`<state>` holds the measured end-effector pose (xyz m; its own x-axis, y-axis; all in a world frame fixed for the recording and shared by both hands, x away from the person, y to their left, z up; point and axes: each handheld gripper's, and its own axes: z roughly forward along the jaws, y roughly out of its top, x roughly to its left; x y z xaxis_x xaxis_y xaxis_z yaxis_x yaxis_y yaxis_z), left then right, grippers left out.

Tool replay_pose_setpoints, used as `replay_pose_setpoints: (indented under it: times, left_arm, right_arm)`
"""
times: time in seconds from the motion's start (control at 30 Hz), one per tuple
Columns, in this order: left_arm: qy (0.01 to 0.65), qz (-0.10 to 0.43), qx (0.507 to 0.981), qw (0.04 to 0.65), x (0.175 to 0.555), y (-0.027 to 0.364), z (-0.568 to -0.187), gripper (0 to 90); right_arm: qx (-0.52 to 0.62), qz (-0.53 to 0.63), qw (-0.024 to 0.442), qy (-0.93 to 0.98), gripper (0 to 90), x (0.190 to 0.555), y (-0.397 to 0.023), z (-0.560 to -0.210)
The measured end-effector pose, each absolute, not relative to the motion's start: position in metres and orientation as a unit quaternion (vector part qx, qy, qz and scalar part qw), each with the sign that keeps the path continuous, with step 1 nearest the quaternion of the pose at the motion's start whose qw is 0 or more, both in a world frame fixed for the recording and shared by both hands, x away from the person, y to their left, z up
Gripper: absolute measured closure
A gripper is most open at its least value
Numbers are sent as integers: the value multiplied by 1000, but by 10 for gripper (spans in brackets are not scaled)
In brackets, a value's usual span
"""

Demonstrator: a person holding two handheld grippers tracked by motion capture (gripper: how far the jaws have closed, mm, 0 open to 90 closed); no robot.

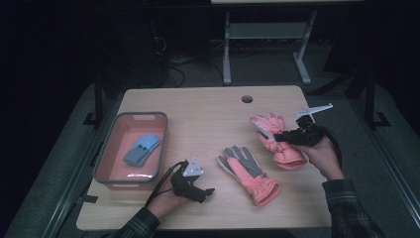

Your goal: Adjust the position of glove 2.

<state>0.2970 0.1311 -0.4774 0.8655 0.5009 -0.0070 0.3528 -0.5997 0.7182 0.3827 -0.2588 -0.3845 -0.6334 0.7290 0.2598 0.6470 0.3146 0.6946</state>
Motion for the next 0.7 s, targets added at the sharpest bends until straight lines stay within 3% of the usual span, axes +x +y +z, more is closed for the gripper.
replay_pose_setpoints:
  times: [0.7]
  left_arm:
    - [241,99,889,377,297,131,-477,124]
  right_arm:
    - [359,422,19,833,778,342,-218,-374]
